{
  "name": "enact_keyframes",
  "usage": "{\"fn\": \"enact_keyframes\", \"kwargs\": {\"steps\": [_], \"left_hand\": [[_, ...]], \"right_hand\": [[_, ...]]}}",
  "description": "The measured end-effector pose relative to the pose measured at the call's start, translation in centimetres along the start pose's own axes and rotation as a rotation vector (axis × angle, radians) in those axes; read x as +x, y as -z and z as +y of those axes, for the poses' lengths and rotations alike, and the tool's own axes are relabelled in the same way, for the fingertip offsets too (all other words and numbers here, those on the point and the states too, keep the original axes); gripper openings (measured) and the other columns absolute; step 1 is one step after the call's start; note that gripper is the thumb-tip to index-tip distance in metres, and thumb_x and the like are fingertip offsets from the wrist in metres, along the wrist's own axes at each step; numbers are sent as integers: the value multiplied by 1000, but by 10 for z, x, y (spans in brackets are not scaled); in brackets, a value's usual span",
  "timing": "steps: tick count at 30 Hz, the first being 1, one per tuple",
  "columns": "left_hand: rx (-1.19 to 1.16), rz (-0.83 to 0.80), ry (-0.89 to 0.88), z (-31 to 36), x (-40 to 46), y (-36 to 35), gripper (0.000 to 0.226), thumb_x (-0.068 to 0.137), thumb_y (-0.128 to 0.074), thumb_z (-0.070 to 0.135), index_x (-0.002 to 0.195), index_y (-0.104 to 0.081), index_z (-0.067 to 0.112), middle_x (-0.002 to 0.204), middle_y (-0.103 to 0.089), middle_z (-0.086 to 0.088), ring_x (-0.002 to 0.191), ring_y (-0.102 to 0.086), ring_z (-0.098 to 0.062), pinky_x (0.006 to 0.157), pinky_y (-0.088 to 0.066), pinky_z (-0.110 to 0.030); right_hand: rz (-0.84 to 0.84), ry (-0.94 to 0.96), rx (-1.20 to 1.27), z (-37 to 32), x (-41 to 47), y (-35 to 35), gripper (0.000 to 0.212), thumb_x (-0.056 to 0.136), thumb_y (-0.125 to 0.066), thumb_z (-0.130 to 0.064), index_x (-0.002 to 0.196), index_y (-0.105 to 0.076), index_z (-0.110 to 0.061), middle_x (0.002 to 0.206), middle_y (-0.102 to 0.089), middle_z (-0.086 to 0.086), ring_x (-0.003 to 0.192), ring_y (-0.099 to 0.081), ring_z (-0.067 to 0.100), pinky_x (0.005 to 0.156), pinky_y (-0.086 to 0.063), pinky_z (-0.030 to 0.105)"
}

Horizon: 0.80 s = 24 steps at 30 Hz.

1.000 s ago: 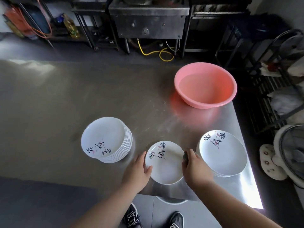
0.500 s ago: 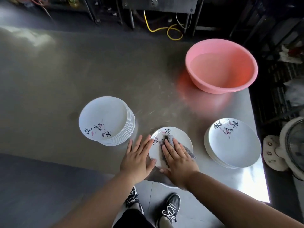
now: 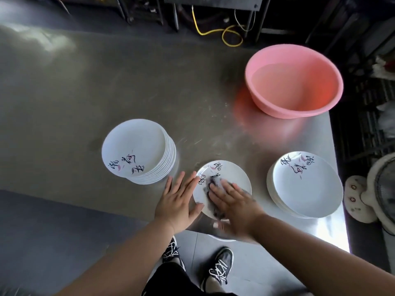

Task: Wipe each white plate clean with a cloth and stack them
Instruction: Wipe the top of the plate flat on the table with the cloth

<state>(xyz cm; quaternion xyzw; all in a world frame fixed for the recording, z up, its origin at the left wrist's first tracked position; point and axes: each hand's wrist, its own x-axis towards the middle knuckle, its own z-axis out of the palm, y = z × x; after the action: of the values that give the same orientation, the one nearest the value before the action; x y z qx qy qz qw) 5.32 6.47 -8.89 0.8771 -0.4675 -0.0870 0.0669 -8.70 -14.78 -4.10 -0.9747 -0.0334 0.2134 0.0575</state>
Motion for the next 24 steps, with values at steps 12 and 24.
{"fn": "enact_keyframes", "kwargs": {"steps": [12,24], "left_hand": [[4,10,19,2,0,4,81,100,-39,63,168,-20,23,175,-17,8,163,-11,-24,128,-18,-59],[0,-19,37,3,0,6,81,100,-35,64,168,-21,22,175,-14,8,163,-8,-22,128,-17,-58]], "right_hand": [[-29,-58,-10,-11,-22,2,93,95,-18,-80,167,-20,-20,174,-11,1,161,-6,34,128,1,47],[-109,-120,47,-33,-51,3,91,94,-27,-77,160,-42,-16,169,-33,6,158,-21,35,124,-8,50]]}}
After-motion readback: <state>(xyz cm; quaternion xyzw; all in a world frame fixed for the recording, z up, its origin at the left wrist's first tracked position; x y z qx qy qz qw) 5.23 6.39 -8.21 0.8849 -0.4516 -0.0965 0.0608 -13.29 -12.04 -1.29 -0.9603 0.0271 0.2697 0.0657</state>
